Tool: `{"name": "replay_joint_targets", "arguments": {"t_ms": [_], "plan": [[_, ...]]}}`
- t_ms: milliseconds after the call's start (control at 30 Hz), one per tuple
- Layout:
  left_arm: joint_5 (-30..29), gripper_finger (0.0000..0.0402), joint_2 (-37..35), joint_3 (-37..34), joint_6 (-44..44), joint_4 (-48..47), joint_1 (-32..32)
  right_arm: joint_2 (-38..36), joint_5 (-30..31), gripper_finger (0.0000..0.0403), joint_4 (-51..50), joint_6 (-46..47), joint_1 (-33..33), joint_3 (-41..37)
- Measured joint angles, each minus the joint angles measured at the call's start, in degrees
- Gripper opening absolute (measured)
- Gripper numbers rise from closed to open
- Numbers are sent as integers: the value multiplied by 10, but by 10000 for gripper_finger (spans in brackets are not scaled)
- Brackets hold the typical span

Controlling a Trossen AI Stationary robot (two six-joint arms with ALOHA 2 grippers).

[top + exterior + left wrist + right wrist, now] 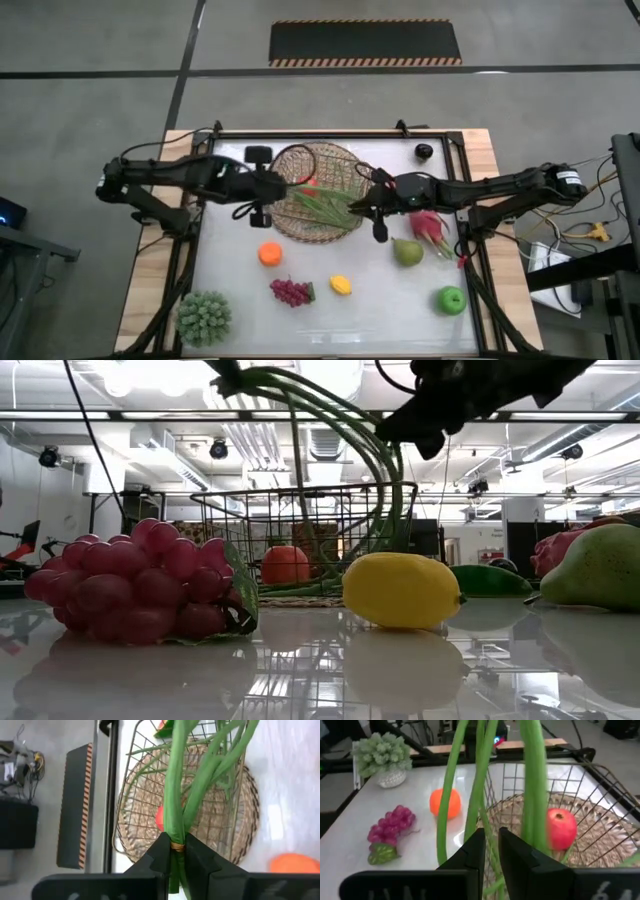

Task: Build produce basket
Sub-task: Put the string beans into the wire basket

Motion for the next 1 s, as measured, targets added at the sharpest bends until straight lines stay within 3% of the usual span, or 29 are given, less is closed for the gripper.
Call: {"name": "replay_joint_targets", "arguments": {"t_ms": [433, 733, 867, 1000], "plan": [[3, 15, 187, 129, 15, -210, 99, 25, 6, 43, 9, 7, 1, -1], [-2, 15, 291, 191, 45, -217, 139, -1, 1, 43, -11, 2, 7, -1], [-3, 15, 308, 184, 45, -216, 157, -11, -49, 43, -9, 0, 23, -1], [25, 15, 326, 170, 49, -212, 162, -21, -56, 43, -13, 0, 41, -1]]}}
